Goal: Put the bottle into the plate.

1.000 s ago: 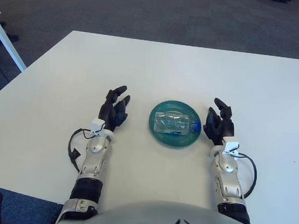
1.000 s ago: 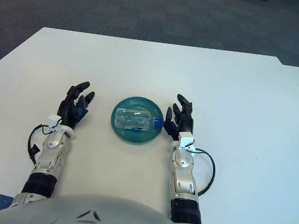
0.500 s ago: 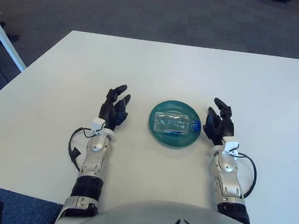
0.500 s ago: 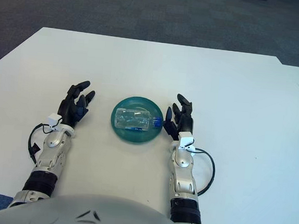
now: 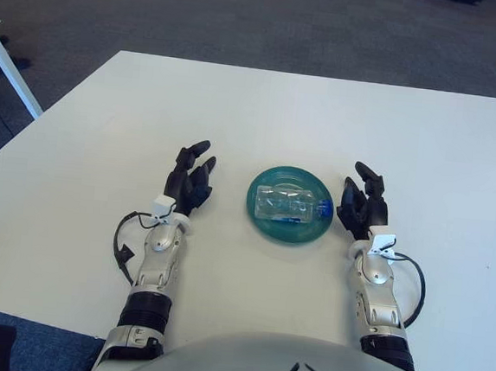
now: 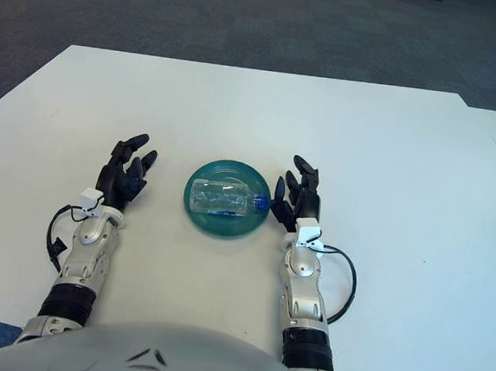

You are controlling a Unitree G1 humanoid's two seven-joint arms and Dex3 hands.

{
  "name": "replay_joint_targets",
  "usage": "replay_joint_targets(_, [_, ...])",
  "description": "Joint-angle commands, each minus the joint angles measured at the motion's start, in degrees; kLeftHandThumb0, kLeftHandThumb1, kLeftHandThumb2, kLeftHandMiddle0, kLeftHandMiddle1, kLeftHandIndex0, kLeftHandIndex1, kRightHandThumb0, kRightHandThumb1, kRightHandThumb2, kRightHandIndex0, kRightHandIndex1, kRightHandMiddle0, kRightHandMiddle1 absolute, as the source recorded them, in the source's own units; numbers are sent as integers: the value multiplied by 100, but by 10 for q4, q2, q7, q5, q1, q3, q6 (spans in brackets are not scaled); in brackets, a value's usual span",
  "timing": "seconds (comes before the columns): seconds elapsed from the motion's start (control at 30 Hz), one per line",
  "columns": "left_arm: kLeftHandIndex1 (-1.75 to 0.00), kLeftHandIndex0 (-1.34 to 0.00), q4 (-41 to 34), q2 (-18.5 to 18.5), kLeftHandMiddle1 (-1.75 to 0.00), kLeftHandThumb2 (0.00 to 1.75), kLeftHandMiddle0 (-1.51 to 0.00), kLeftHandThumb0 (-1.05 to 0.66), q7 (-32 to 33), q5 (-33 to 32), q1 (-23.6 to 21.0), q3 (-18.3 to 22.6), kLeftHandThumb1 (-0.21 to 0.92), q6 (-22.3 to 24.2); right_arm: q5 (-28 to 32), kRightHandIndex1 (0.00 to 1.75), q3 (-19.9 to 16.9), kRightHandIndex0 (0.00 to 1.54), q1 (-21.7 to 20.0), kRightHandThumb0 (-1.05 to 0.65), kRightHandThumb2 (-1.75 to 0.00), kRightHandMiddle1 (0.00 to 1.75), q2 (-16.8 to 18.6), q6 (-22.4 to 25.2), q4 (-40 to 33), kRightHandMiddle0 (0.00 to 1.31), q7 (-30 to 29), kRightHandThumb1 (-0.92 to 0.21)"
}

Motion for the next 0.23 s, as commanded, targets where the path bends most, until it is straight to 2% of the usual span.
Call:
replay_joint_targets(0.0, [-79,-16,16,4,-2,64,-61,-72,8,9,29,-4,92,38,-1,1,2,45,21,-62,-71,65,4,31,20,0,1,-92])
replay_joint_targets(0.2, [-78,-13,5,5,-1,66,-59,-75,10,13,33,-7,92,49,1,1,2,46,22,-61,-71,66,5,30,19,0,0,-92])
